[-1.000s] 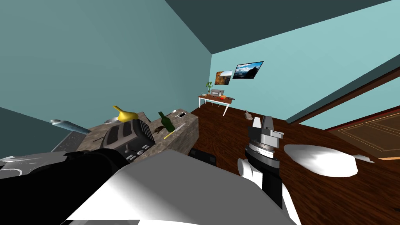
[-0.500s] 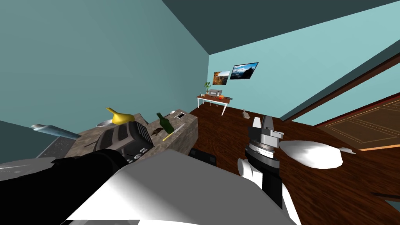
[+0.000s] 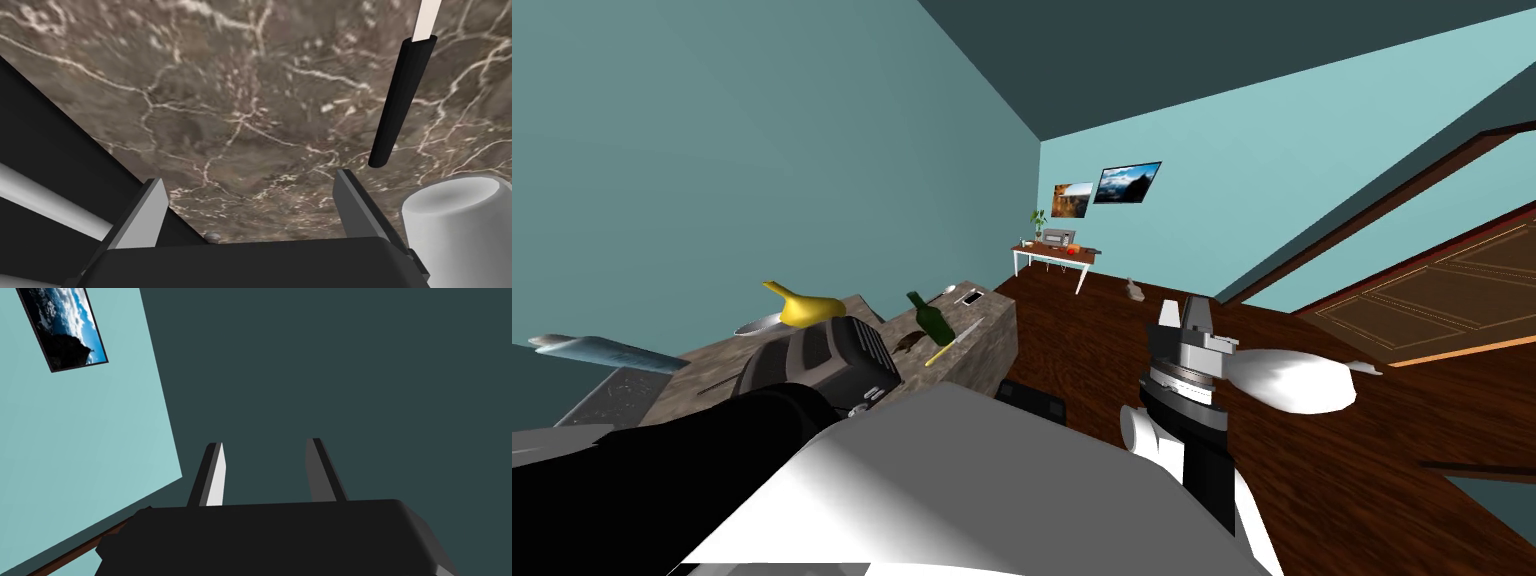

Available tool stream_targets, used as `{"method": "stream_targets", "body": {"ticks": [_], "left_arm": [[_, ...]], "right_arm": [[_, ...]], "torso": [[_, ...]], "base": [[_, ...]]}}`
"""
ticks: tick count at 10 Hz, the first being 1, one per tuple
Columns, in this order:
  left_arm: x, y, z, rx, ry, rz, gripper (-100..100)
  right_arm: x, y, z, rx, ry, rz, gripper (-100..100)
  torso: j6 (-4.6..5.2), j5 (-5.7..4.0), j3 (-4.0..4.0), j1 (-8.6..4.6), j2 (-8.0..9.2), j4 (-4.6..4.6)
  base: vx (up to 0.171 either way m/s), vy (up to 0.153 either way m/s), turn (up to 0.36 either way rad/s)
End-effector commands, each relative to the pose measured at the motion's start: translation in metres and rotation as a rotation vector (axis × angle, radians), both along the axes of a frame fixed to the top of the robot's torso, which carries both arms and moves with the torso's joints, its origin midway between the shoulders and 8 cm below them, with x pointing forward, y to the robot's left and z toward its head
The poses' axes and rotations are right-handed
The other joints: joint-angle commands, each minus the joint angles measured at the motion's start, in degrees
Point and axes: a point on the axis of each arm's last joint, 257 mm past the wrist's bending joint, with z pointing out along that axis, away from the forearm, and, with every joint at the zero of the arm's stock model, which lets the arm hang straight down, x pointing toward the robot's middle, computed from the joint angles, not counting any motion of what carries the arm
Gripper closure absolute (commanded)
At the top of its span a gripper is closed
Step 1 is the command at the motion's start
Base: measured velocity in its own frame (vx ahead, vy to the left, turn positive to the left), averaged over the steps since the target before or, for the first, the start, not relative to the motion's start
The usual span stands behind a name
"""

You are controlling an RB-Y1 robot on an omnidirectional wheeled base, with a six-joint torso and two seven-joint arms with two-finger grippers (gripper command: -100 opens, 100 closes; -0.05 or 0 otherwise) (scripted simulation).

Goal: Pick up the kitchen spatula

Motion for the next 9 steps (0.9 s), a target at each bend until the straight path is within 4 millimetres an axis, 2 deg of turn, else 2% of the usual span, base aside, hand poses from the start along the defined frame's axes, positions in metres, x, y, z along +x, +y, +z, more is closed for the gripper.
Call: {"method": "stream_targets", "body": {"ticks": [1,2,3,5,6,7,8,9], "left_arm": [[-0.012,-0.003,-0.002,-0.021,0.021,0.014,-100],[-0.026,-0.01,-0.003,-0.048,0.033,0.046,-100],[-0.028,-0.011,-0.004,-0.05,0.044,0.039,-100],[-0.056,-0.027,-0.006,-0.104,0.076,0.096,-100],[-0.06,-0.028,-0.006,-0.106,0.091,0.093,-100],[-0.075,-0.036,-0.007,-0.132,0.114,0.122,-100],[-0.075,-0.036,-0.007,-0.132,0.115,0.121,-100],[-0.091,-0.045,-0.007,-0.157,0.139,0.15,-100]], "right_arm": [[0.0,0.0,0.0,0.0,0.0,0.0,0],[0.0,0.0,0.0,0.0,0.0,0.0,0],[0.0,0.0,0.0,0.0,0.0,0.0,0],[0.0,0.0,0.0,0.0,0.0,0.0,0],[0.0,0.0,0.0,0.0,0.0,0.0,0],[0.0,0.0,0.0,0.0,0.0,0.0,0],[0.0,0.0,0.0,0.0,0.0,0.0,0],[0.0,0.0,0.0,0.0,0.0,0.0,0]], "torso": [[0.0,0.0,0.0,0.0,0.0,0.0],[-0.03,0.02,0.0,-0.01,0.0,0.0],[-0.02,0.0,0.0,-0.03,0.0,0.0],[0.0,0.0,0.0,-0.04,0.0,0.0],[0.0,0.02,0.0,0.0,0.0,0.0],[-0.03,0.0,0.01,-0.01,0.01,0.0],[-0.02,0.0,0.01,-0.02,0.01,0.01],[-0.02,0.0,0.01,-0.04,0.01,0.01]], "base": [[0.002,0.029,-0.038],[0.004,0.023,-0.067],[0.002,0.02,-0.038],[-0.001,0.026,-0.113],[-0.001,0.031,-0.033],[-0.001,0.03,-0.057],[-0.002,0.022,-0.036],[-0.005,0.02,-0.081]]}}
